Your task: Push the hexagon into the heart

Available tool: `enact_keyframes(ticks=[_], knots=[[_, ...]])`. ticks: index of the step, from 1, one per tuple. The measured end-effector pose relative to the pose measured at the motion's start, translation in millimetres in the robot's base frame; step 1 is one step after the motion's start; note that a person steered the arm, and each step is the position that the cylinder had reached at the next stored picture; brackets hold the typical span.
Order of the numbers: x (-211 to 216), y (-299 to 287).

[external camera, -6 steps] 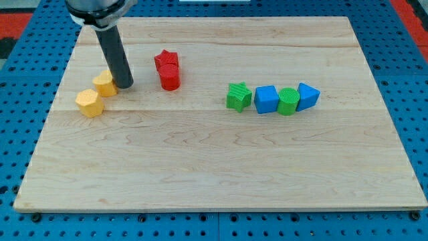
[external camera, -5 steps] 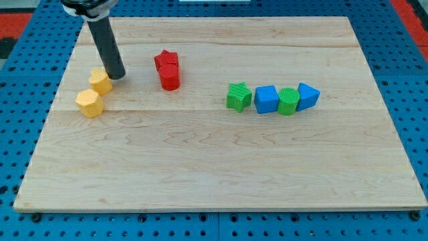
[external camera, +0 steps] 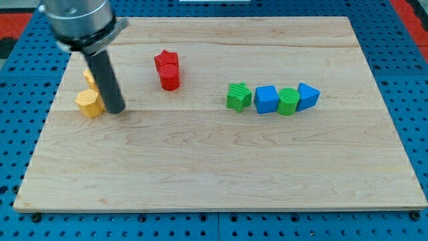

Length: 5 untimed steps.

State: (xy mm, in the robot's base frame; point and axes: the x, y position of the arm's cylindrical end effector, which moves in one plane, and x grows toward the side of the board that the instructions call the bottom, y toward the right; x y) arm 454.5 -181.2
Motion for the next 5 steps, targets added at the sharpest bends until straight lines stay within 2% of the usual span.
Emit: enact_keyframes(ticks=[1, 3, 5], knots=[[17.4, -34.8], [-21.3, -53.8], [-19.0, -85.7]])
